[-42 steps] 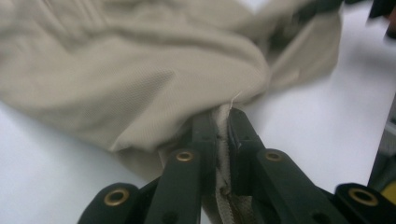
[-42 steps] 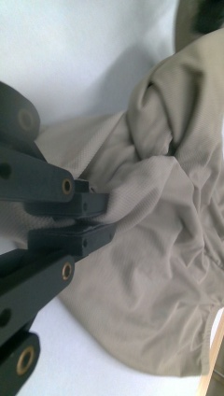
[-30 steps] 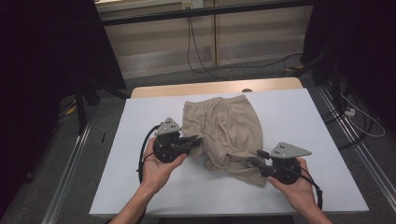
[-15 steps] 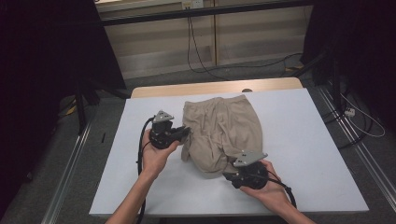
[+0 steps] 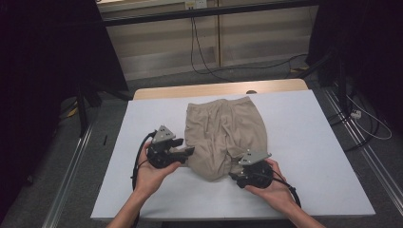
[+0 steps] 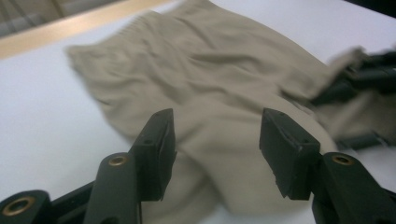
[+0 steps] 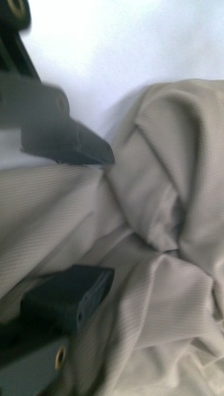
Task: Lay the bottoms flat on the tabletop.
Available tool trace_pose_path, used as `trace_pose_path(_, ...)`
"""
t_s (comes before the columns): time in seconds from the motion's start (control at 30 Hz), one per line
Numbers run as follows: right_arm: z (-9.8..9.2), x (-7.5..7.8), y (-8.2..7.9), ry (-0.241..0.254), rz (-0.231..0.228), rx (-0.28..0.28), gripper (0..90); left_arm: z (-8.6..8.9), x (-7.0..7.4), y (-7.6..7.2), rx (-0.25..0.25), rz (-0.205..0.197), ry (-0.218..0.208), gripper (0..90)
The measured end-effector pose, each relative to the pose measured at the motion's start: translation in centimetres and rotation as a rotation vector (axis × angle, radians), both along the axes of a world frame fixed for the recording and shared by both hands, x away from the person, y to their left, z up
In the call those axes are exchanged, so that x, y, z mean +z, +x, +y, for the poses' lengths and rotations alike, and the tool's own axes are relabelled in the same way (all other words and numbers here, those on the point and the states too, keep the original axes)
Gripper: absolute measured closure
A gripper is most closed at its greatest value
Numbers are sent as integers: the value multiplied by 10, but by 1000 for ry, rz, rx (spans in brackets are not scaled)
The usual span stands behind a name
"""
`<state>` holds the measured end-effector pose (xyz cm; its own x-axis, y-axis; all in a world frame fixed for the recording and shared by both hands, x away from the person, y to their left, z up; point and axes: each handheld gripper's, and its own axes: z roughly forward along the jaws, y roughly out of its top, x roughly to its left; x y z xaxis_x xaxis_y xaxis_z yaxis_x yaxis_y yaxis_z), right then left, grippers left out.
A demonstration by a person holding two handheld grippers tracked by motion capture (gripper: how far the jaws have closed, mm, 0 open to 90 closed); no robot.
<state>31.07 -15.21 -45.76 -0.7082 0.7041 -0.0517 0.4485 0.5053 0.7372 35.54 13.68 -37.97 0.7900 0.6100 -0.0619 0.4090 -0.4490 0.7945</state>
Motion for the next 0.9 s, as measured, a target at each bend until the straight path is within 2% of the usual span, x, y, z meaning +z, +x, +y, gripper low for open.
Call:
trace_pose_path(0.03,-1,-2,0,-4,2,-2,456,-4,-4,-6,-41,4,-2,503)
trace_pose_path(0.07,-1,-2,0,-4,2,-2,456,-4,-4,-6,-41,4,-2,537)
trace_pose_path(0.1,-2,-3,1,14,14,2,555,-13,-16,-15,-95,30,27,537)
trace_pose_path(0.13,-2,-2,2,13,13,-3,638,-18,-23,-18,-115,46,44,536)
trace_pose_path(0.17,-2,-2,2,8,11,-8,695,-24,-31,-21,-133,61,58,526)
trace_pose_path(0.2,-2,-2,2,8,11,-8,695,-24,-31,-21,-133,61,58,495)
trace_pose_path(0.23,-5,-1,4,11,14,-18,831,-34,-44,-25,-162,67,112,460)
trace_pose_path(0.27,-5,-1,4,11,14,-18,831,-34,-44,-25,-162,67,112,405)
trace_pose_path(0.3,-6,0,5,19,23,-26,864,-39,-49,-27,-174,61,133,405)
trace_pose_path(0.37,-10,3,5,38,29,-25,881,-47,-56,-28,-179,50,192,289)
trace_pose_path(0.4,-11,5,4,43,27,-24,882,-51,-59,-27,-185,47,215,278)
trace_pose_path(0.43,-12,7,3,50,24,-23,882,-54,-63,-27,-182,39,240,319)
trace_pose_path(0.47,-12,7,3,50,24,-23,882,-57,-65,-27,-175,12,281,319)
trace_pose_path(0.5,-14,9,2,57,22,-23,883,-59,-66,-27,-164,14,268,367)
trace_pose_path(0.53,-17,13,-1,58,10,-23,883,-56,-59,-25,-125,-12,267,740)
trace_pose_path(0.57,-19,15,-2,58,7,-22,883,-53,-55,-20,-124,24,216,836)
trace_pose_path(0.6,-21,16,-4,55,6,-24,883,-53,-55,-20,-124,24,216,861)
trace_pose_path(0.63,-24,18,-6,52,3,-24,883,-45,-44,-14,-99,33,138,867)
trace_pose_path(0.67,-24,18,-6,52,3,-24,883,-45,-44,-14,-99,33,138,870)
trace_pose_path(0.7,-26,19,-8,51,3,-25,883,-40,-38,-11,-84,33,110,870)
trace_pose_path(0.73,-29,20,-11,53,5,-25,884,-36,-31,-7,-74,38,73,870)
trace_pose_path(0.77,-36,22,-16,41,2,-28,884,-27,-18,0,-41,31,6,870)
trace_pose_path(0.8,-36,22,-16,41,2,-28,884,-27,-18,0,-41,31,6,870)
trace_pose_path(0.83,-44,22,-21,35,1,-35,885,-21,-6,7,-12,18,-34,870)
trace_pose_path(0.9,-54,22,-25,30,0,-54,885,-16,3,15,8,23,-71,870)
